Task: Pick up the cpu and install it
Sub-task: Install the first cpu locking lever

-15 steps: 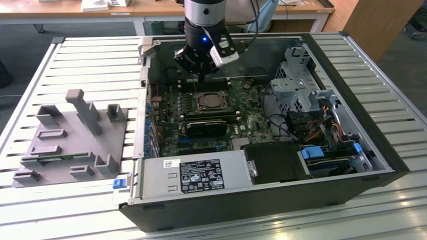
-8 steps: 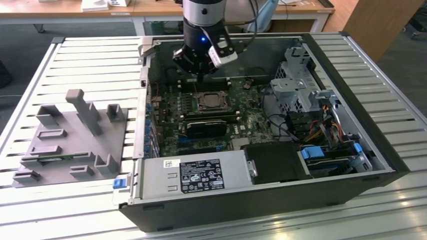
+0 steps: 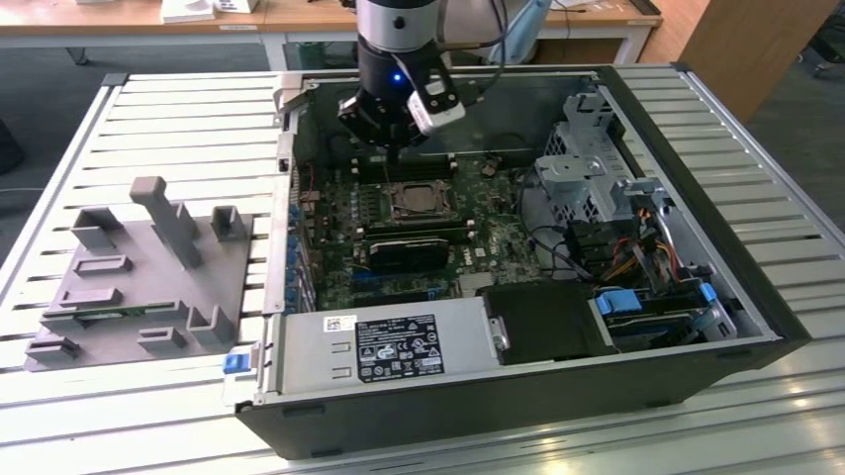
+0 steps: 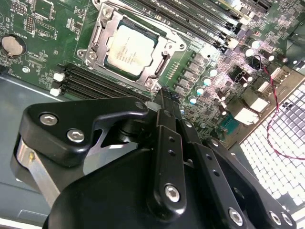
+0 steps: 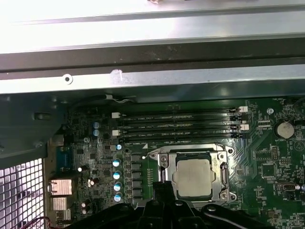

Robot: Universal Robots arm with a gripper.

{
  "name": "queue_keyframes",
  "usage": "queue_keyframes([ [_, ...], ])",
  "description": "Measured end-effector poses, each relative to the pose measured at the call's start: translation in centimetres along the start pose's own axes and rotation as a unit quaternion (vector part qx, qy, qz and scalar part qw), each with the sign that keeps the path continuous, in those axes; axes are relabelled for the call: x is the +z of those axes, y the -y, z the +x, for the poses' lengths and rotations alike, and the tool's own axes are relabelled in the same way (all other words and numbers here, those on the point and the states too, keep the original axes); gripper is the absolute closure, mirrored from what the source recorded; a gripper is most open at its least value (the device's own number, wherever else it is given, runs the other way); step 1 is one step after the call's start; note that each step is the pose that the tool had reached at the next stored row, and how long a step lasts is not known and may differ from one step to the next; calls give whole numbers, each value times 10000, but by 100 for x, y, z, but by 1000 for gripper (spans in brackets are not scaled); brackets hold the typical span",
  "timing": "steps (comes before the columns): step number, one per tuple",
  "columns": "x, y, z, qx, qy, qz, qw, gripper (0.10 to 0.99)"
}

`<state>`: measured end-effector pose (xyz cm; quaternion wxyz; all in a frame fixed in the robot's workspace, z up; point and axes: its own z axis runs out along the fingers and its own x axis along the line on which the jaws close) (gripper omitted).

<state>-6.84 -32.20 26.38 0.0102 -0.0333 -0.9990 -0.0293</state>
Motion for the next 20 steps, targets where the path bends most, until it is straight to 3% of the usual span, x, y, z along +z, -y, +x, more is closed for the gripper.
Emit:
queue_keyframes([
  [20,2,9,135,-2,9,-1,10000,980],
])
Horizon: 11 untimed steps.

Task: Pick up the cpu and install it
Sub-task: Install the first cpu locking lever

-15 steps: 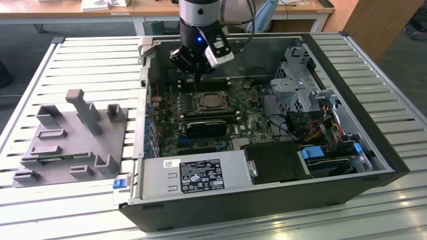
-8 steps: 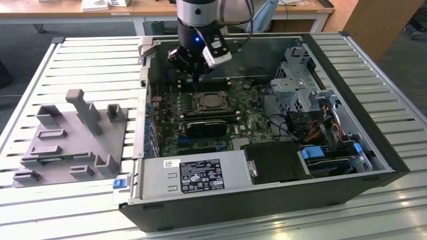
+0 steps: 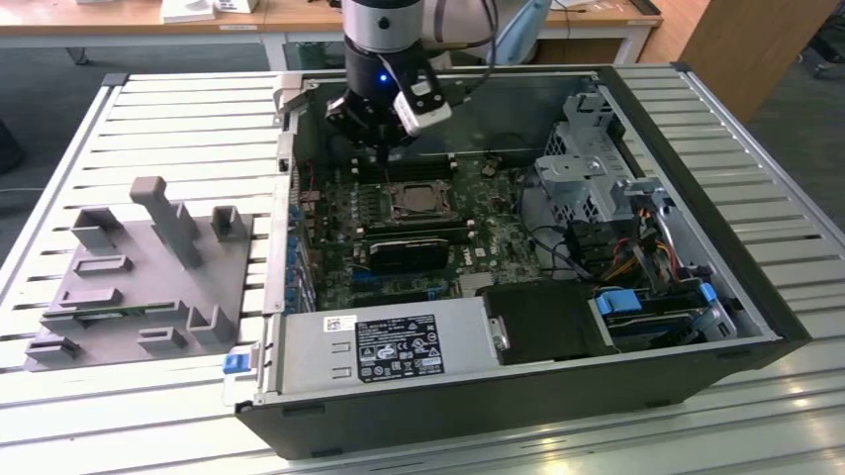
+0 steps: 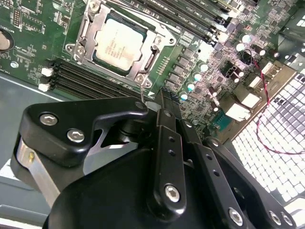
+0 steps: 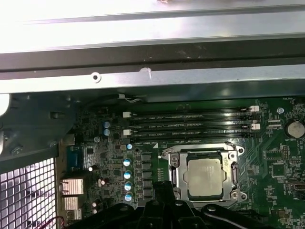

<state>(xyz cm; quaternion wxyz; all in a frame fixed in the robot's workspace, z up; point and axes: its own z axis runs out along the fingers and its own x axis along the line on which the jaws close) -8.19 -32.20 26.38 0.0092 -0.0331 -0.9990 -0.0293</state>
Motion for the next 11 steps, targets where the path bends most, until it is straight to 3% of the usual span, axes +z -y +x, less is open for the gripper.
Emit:
queue_keyframes([
  [6,4,-11,67,-4,0,1,10000,980],
  [11,16,-96,99,-10,0,1,10000,980],
])
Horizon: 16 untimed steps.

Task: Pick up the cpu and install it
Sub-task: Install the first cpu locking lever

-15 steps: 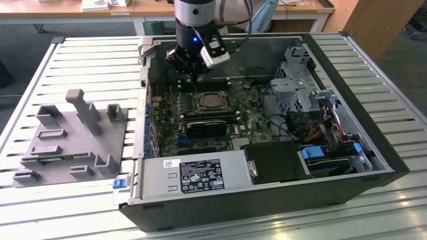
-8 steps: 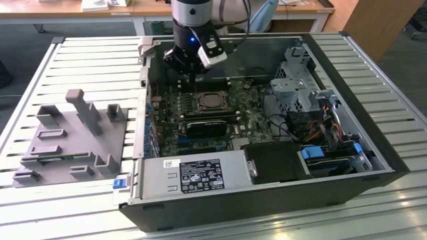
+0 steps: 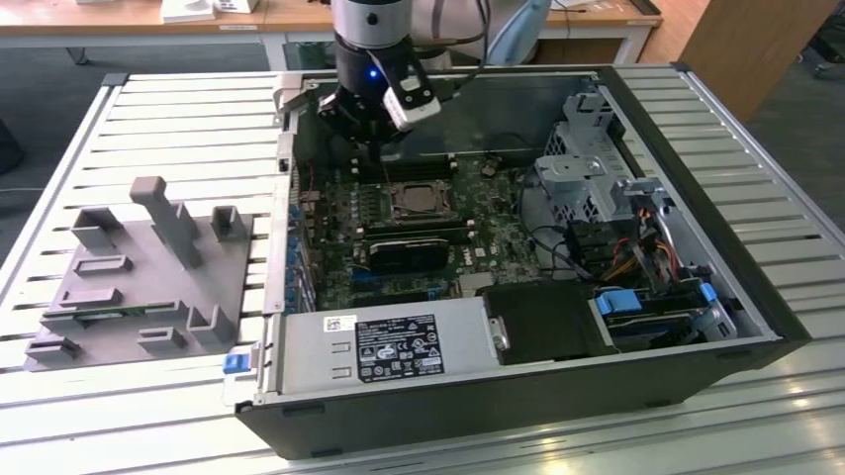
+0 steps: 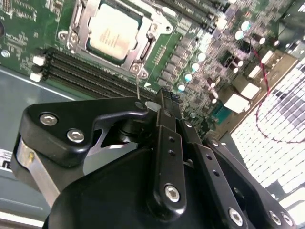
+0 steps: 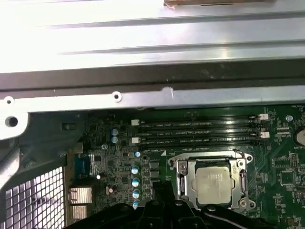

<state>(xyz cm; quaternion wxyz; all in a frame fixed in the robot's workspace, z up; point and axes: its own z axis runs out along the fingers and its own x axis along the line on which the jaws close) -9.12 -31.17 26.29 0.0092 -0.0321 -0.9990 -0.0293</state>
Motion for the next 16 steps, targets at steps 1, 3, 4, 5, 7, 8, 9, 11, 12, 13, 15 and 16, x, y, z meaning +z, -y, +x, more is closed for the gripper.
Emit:
queue_keyframes([
  [1,5,-19,8,-2,0,0,10000,980],
  [3,16,-54,23,-3,0,0,10000,980],
  [4,21,-80,29,-4,0,0,10000,980],
  [5,26,-107,33,-6,0,0,10000,980],
  [7,31,-124,34,-7,0,-1,10000,980],
  [8,33,-126,34,-8,1,-1,10000,980],
  [9,34,-127,31,-10,0,-1,10000,980],
  [11,36,-128,24,-10,0,0,10000,980],
  [12,36,-128,22,-9,0,0,10000,980],
  [13,37,-128,20,-10,0,0,10000,980],
  [15,38,-128,16,-10,0,0,10000,980],
  [16,38,-129,12,-10,0,0,10000,980],
])
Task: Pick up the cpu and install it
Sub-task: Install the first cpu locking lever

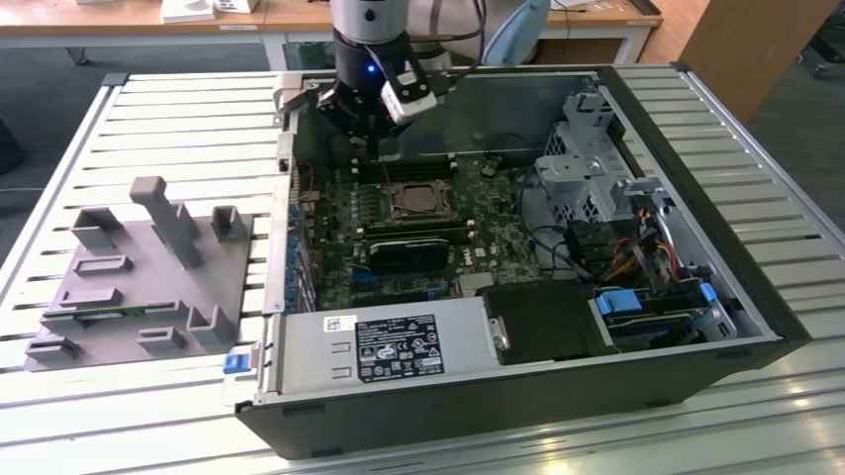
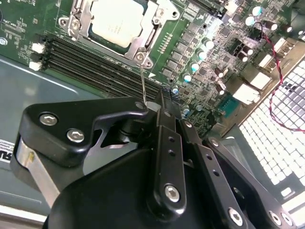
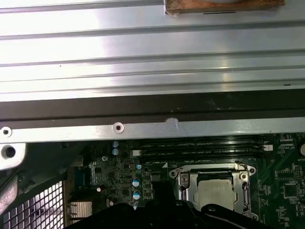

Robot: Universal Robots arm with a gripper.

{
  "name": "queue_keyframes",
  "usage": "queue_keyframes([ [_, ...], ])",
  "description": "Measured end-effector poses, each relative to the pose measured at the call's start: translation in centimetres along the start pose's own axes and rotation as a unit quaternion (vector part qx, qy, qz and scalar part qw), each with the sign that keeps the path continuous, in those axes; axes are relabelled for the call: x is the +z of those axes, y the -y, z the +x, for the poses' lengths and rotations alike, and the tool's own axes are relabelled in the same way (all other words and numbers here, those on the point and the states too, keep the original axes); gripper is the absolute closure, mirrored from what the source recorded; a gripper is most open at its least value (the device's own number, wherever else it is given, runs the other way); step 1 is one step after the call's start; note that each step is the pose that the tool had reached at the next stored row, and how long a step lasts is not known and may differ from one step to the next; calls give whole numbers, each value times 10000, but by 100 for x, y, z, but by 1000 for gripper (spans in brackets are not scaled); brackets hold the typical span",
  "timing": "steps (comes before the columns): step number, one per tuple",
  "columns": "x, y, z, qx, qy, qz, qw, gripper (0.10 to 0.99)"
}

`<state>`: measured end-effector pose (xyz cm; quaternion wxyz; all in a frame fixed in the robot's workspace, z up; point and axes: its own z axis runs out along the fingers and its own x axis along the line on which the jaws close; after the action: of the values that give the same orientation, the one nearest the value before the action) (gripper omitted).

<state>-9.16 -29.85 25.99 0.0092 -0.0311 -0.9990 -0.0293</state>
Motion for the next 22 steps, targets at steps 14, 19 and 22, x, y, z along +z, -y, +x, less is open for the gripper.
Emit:
queue_keyframes([
  [14,-3,-13,-201,0,0,0,10000,980],
  [19,-4,-19,-301,0,0,0,10000,980],
  [22,-5,-21,-344,0,0,0,10000,980],
])
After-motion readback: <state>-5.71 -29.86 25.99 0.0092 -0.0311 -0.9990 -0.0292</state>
